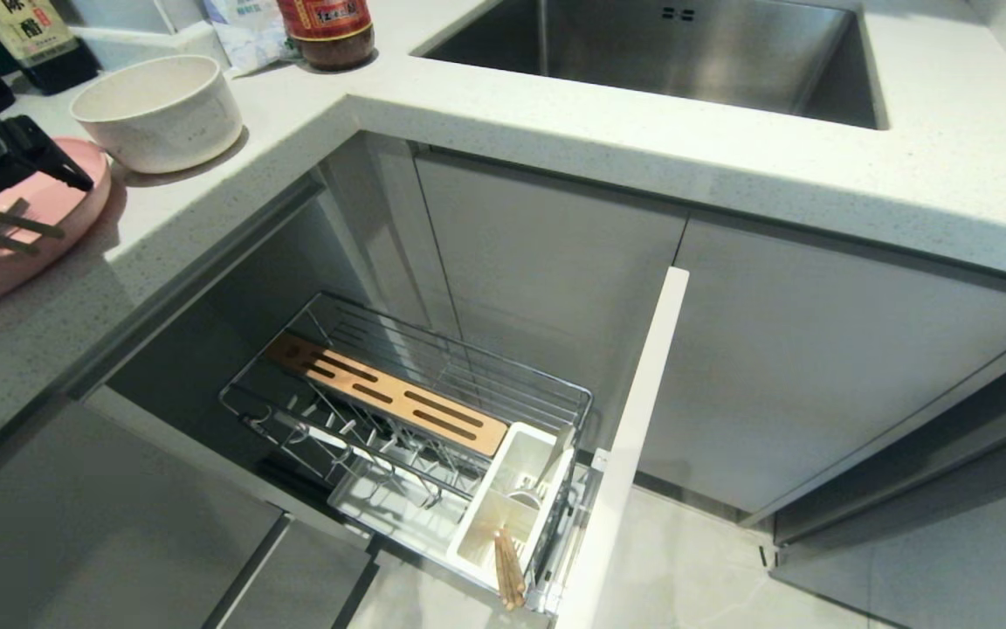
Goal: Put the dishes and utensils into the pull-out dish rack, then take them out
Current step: Pick up the chopsticks and place it in the cupboard
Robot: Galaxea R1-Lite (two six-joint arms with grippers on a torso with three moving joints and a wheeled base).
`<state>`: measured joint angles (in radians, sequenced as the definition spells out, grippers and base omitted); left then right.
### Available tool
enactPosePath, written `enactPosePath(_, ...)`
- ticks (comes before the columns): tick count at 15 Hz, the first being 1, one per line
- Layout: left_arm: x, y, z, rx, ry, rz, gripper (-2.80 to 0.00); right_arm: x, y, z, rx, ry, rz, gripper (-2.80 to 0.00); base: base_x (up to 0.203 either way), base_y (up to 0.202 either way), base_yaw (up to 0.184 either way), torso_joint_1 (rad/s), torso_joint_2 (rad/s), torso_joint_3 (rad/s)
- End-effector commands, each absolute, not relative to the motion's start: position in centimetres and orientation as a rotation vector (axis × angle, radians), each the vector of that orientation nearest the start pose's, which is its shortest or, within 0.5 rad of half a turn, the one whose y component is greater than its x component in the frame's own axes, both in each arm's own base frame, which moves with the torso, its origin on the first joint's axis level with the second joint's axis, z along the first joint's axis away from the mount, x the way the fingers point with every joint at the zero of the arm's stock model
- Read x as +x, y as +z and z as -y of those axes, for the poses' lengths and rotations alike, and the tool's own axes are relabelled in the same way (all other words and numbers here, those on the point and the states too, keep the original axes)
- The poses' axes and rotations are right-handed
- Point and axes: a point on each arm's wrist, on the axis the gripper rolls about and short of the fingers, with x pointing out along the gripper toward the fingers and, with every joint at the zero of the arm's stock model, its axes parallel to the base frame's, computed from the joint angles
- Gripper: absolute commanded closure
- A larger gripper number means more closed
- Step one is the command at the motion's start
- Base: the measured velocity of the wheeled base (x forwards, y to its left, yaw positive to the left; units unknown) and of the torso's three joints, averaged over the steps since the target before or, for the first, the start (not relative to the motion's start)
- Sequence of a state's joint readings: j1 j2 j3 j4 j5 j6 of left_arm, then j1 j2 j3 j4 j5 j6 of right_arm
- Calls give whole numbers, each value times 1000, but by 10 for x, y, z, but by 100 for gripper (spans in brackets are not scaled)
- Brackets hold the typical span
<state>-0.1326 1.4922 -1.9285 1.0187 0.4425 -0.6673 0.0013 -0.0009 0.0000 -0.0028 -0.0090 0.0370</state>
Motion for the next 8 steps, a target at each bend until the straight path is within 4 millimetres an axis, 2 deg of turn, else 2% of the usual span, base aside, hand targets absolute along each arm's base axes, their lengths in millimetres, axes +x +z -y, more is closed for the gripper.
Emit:
enactPosePath(1, 187, 385, 15, -479, 480, -440, -280, -23, 76, 0, 38, -8, 3, 0, 0, 0, 0, 0, 0, 0)
enactPosePath(2, 188, 385, 15, -478, 481, -443, -280, -23, 76, 0, 37, -8, 3, 0, 0, 0, 0, 0, 0, 0)
enactPosePath(3, 188, 384, 15, -478, 481, -444, 0, -23, 76, 0, 37, -8, 3, 0, 0, 0, 0, 0, 0, 0)
enactPosePath(8, 191, 383, 16, -474, 482, -450, 0, -23, 76, 0, 38, -8, 3, 0, 0, 0, 0, 0, 0, 0)
